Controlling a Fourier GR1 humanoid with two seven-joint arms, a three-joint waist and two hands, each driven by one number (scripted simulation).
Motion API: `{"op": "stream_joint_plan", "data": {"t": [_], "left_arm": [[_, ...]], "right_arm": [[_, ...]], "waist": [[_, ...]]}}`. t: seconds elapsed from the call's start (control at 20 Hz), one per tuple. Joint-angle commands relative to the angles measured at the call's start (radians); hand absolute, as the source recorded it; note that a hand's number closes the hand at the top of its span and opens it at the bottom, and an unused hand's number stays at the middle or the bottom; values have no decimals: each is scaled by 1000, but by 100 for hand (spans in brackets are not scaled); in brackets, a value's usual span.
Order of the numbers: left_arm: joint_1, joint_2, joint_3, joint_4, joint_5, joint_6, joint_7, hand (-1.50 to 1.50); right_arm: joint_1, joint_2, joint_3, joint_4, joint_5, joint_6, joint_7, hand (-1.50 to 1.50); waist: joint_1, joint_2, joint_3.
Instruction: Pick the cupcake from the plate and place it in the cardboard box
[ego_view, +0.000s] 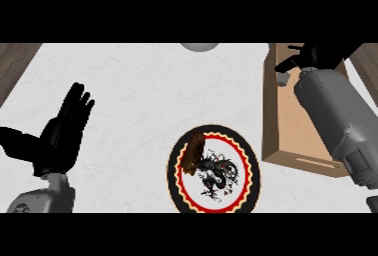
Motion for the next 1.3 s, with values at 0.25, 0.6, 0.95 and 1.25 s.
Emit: {"op": "stream_joint_plan", "data": {"t": [0.25, 0.6, 0.95, 1.25], "left_arm": [[-10, -33, -16, 9, -27, 40, -6, 0], [17, 32, 35, -20, 25, -18, 24, 0], [14, 15, 32, 38, 6, -15, -44, 0], [20, 21, 30, -62, 23, -7, 56, 0]], "right_arm": [[71, 0, -122, -200, -107, -332, -119, -150], [179, 43, -255, -471, -343, -437, -249, -150], [490, 59, -258, -816, -427, -458, -344, -150], [603, 54, -290, -952, -448, -454, -374, -150]], "waist": [[-21, 5, 5], [-32, 0, 6], [-38, 0, 4], [-16, 4, 4]]}}
